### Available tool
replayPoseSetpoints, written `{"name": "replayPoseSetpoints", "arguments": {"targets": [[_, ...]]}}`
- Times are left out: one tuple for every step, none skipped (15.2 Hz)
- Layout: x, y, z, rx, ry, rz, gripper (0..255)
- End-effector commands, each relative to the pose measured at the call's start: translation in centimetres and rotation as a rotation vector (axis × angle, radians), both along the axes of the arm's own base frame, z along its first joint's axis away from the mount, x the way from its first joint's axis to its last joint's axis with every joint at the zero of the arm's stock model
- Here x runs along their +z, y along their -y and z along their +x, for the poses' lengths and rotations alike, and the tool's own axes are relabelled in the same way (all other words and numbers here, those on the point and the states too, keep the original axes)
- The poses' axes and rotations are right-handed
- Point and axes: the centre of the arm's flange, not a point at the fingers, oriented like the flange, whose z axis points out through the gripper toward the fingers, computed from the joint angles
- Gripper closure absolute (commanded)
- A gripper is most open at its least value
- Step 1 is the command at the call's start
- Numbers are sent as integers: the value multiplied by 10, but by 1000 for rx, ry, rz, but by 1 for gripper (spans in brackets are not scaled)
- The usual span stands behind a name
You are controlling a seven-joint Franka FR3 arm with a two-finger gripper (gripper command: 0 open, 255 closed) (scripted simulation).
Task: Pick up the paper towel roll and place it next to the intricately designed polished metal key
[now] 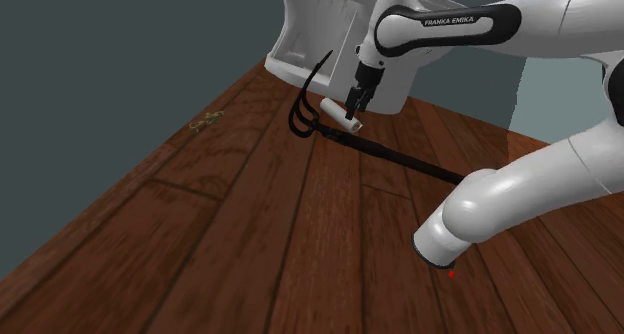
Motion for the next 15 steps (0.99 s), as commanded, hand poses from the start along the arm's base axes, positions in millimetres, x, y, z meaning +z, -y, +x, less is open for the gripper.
{"name": "replayPoseSetpoints", "arguments": {"targets": [[-11, 16, 14, -9, 6, -15, 0], [-17, 25, 21, -14, 8, -22, 0], [-22, 34, 28, -18, 11, -29, 0], [-27, 43, 35, -23, 13, -36, 0], [-32, 52, 42, -28, 16, -43, 0], [-36, 61, 49, -32, 18, -50, 0], [-41, 70, 55, -37, 21, -57, 0], [-46, 79, 62, -41, 23, -64, 0], [-50, 88, 69, -46, 26, -71, 0], [-55, 97, 75, -51, 28, -78, 0], [-59, 106, 82, -55, 31, -85, 0], [-64, 116, 89, -60, 33, -91, 0], [-68, 125, 95, -65, 36, -98, 0], [-72, 135, 102, -69, 38, -105, 0], [-76, 144, 108, -74, 41, -112, 0]]}}
